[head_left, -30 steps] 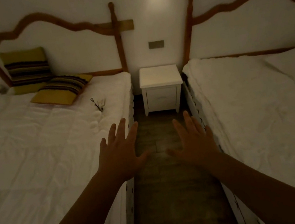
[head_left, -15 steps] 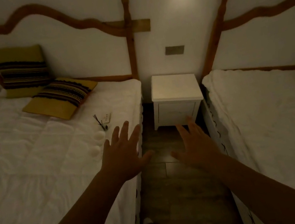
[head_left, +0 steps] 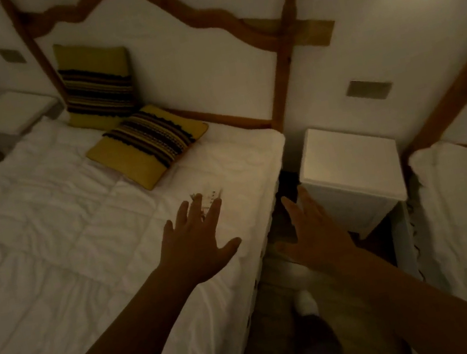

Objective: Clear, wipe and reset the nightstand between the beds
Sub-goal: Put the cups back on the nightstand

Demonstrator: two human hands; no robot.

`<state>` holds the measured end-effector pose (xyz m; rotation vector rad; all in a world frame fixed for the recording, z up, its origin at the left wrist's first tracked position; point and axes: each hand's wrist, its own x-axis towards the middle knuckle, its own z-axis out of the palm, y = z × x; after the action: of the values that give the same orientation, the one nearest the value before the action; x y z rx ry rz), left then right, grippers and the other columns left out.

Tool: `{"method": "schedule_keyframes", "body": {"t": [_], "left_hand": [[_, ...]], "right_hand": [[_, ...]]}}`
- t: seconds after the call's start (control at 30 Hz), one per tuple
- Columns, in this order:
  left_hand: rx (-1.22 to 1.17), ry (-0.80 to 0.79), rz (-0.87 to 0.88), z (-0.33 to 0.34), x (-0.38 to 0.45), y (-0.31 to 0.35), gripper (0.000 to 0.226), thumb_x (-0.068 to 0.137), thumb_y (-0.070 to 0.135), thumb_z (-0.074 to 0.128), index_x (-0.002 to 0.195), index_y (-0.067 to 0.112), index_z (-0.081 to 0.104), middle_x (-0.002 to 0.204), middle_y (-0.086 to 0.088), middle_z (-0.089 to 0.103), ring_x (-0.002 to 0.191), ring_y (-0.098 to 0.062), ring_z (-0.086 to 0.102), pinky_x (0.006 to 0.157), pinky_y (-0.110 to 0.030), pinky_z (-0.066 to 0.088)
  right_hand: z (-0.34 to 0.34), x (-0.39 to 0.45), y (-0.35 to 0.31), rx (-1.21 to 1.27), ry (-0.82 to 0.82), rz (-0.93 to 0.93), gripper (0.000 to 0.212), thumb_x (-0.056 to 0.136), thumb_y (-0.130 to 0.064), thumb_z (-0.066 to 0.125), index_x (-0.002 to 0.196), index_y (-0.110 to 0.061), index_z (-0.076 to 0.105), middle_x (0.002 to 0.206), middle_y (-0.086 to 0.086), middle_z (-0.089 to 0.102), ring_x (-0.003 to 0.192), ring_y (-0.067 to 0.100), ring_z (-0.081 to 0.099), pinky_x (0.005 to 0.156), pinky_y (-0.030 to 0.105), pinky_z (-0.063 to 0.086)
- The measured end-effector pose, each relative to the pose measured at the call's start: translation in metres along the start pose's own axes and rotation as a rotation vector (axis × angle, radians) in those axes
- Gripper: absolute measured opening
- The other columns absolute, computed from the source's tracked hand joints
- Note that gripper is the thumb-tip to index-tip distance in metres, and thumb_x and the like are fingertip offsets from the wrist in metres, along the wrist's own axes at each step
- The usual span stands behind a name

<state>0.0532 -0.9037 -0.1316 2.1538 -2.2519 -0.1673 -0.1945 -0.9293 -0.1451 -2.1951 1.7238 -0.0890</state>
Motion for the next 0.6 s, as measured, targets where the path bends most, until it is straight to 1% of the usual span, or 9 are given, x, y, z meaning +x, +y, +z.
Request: {"method": "schedule_keyframes", "body": {"t": [0.13,0.23,0.3,0.33,0.47,0.6], "left_hand": [[-0.013,0.025,-0.202,0.01,0.041,-0.012,0.096,0.07,0.085,0.017,0.15,0.036,-0.003,0.162,-0.005,0.001,0.147,-0.031,0.007,0.112,-0.056,0.021],[-0.03,0.023,-0.366,0.013,0.061,-0.016,0.095,0.07,0.086,0.017,0.148,0.037,-0.005,0.162,-0.005,0.002,0.147,-0.031,0.007,0.112,-0.056,0.021],[-0.041,0.013,-0.494,0.014,0.068,-0.017,0.094,0.072,0.085,0.02,0.148,0.036,-0.006,0.162,-0.006,0.001,0.147,-0.032,0.007,0.112,-0.056,0.022],[-0.045,0.014,-0.523,0.012,0.069,-0.016,0.093,0.073,0.084,0.021,0.148,0.036,-0.006,0.162,-0.006,0.001,0.147,-0.032,0.008,0.112,-0.056,0.022],[-0.065,0.032,-0.741,0.014,0.058,-0.017,0.094,0.072,0.083,0.02,0.149,0.034,-0.002,0.161,-0.008,0.004,0.146,-0.034,0.009,0.111,-0.057,0.024],[-0.116,0.015,-0.94,0.03,0.033,-0.014,0.093,0.074,0.083,0.023,0.149,0.033,0.0,0.161,-0.009,0.005,0.146,-0.034,0.01,0.111,-0.058,0.026]], "right_hand": [[0.004,0.088,0.009,-0.084,-0.112,-0.163,0.101,0.078,-0.074,0.049,0.15,-0.032,-0.008,0.158,0.003,-0.022,0.147,0.029,-0.002,0.116,0.052,0.019],[0.002,0.147,0.007,-0.122,-0.147,-0.304,0.099,0.078,-0.072,0.05,0.15,-0.032,-0.005,0.159,0.004,-0.017,0.146,0.03,0.002,0.115,0.05,0.022],[0.001,0.188,-0.001,-0.166,-0.214,-0.443,0.098,0.079,-0.071,0.051,0.15,-0.031,-0.003,0.16,0.006,-0.013,0.146,0.03,0.005,0.113,0.049,0.025],[0.0,0.198,-0.003,-0.186,-0.222,-0.473,0.098,0.079,-0.07,0.051,0.151,-0.03,-0.003,0.16,0.006,-0.012,0.145,0.03,0.006,0.113,0.048,0.025],[0.011,0.246,-0.03,-0.218,-0.316,-0.64,0.096,0.08,-0.068,0.053,0.151,-0.031,0.001,0.16,0.002,-0.013,0.145,0.03,0.005,0.113,0.045,0.022],[0.034,0.265,-0.064,-0.236,-0.386,-0.79,0.092,0.079,-0.063,0.059,0.149,-0.029,0.01,0.16,0.002,-0.005,0.142,0.03,0.015,0.106,0.045,0.034]]}}
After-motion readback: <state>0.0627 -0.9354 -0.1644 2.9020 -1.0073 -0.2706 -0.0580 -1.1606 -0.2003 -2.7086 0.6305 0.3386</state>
